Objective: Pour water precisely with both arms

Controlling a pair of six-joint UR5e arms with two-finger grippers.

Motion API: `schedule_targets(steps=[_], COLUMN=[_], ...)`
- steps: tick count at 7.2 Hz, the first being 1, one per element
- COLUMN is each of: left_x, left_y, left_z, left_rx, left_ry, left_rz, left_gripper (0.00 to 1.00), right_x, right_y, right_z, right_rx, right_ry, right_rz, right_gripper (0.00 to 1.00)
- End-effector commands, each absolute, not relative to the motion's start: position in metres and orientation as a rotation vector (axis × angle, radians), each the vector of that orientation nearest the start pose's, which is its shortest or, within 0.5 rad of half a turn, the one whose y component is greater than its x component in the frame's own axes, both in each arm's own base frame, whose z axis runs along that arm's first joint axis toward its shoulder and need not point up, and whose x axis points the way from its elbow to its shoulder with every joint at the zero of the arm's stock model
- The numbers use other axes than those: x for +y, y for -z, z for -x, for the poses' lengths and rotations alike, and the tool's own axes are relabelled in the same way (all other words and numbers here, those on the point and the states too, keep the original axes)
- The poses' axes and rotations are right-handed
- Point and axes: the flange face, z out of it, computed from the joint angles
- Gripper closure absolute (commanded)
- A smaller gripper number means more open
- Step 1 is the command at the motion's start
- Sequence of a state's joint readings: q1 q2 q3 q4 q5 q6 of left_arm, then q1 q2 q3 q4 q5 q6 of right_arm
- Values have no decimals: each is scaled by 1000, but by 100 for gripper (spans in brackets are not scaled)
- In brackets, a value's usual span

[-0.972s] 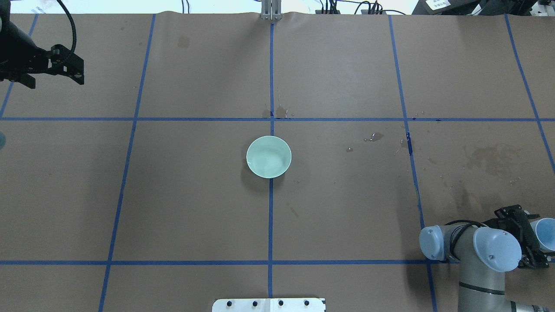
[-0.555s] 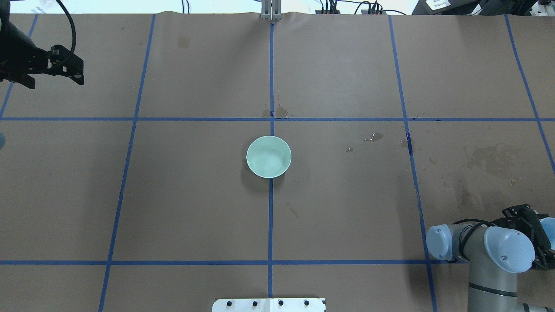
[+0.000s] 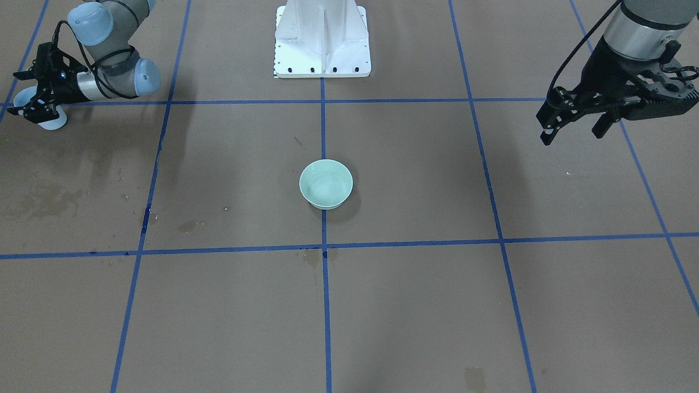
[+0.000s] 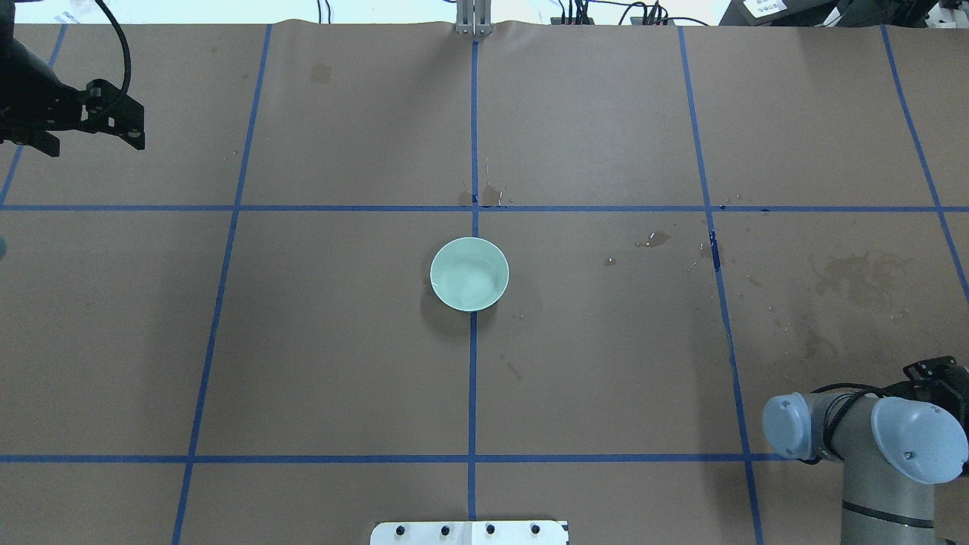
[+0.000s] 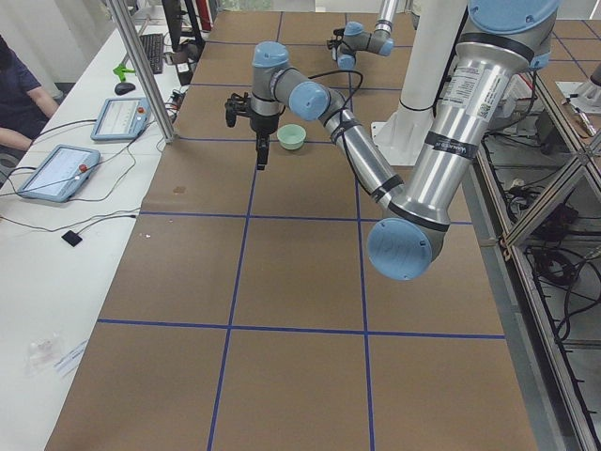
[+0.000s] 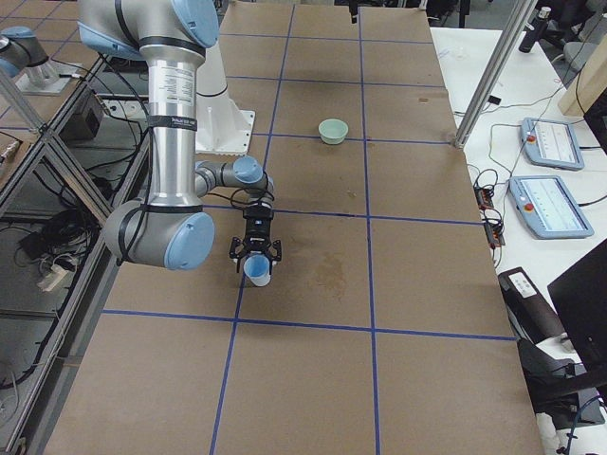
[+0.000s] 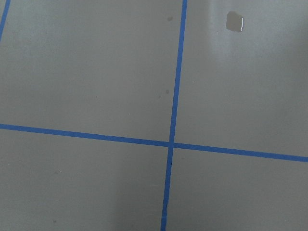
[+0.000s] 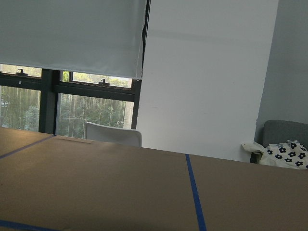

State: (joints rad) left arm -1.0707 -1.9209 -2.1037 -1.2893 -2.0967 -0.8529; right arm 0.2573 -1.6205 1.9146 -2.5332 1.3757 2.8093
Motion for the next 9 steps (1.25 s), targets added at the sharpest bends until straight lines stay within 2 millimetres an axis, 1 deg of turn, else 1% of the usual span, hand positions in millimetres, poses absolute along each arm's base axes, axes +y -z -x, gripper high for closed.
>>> schedule_targets(steps=[1,2,3,4,5,6,7,8,9], left_x=[-501,-500,-500,-500,-500,-500,-501,-501,-501], left_y=[-273,-273,-271,-271,-271,-271,-272,-272,-271], left_z=[-179,-179,-179,-179,-179,-180,-181,-181,-181], left_rx=[766,767,768,768,769,766,764,764,766], left_ry=[177,176,175,175,175,175,175,175,174], left_rz=[-139,-138,-140,-140,-139,-134,-131,-131,-131], left_gripper=[0,0,0,0,0,0,0,0,0], right_x=[-240,-239,-240,-246,-268,-288,-309,-334,-361], right_y=[-588,-572,-556,-548,-545,-538,-523,-514,-504], right_z=[312,307,296,283,268,258,247,232,212], right_rx=[545,541,559,586,584,571,565,564,568], right_ry=[-1366,-1367,-1364,-1352,-1315,-1297,-1272,-1244,-1201], right_rz=[-522,-519,-533,-542,-567,-582,-544,-553,-561], right_gripper=[0,0,0,0,0,0,0,0,0])
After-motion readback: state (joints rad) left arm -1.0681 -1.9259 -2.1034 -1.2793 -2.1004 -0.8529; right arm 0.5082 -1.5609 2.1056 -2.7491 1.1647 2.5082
